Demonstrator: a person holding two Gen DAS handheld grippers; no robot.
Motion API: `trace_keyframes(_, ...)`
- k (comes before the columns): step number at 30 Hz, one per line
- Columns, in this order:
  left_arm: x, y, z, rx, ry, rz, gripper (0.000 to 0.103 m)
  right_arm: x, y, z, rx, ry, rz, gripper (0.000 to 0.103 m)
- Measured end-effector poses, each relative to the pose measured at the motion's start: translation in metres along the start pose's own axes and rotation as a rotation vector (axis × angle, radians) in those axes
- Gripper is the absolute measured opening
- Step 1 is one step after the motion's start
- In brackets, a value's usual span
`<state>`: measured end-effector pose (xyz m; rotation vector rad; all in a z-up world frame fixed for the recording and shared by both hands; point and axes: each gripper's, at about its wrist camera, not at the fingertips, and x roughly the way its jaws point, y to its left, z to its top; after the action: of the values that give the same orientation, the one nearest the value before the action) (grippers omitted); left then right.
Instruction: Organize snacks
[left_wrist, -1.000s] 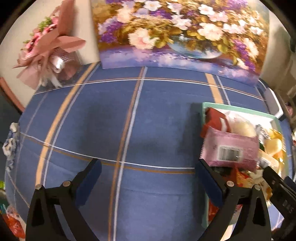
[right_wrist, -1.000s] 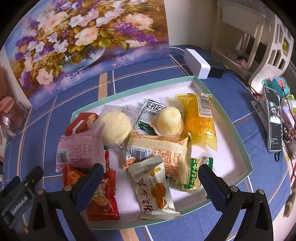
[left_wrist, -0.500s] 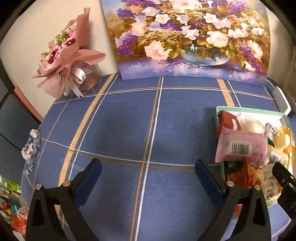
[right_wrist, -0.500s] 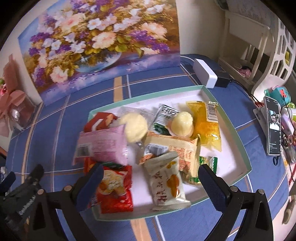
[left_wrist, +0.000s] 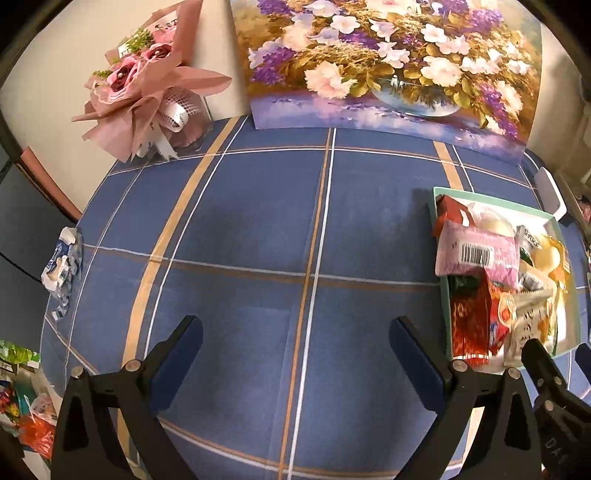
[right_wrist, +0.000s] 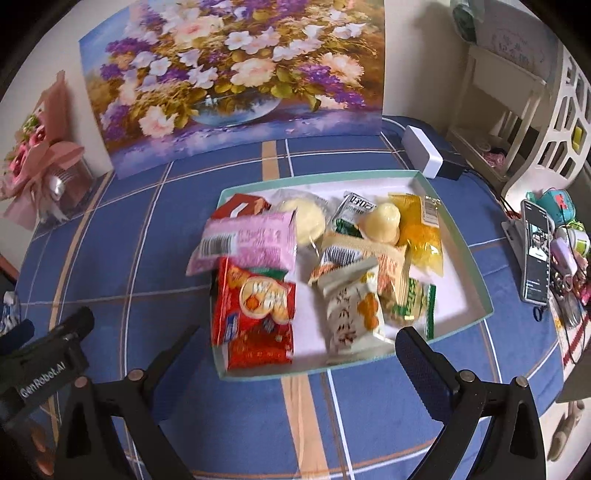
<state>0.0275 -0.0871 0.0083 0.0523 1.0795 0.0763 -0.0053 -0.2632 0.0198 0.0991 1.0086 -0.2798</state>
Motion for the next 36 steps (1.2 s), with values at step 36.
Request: trace_keyframes(36,-0.037,0.028,-0.042,-0.001,-0.066,-0.076,0.101,-0.032,-0.015,-0.032,0.084,-0.058,0.067,0.103)
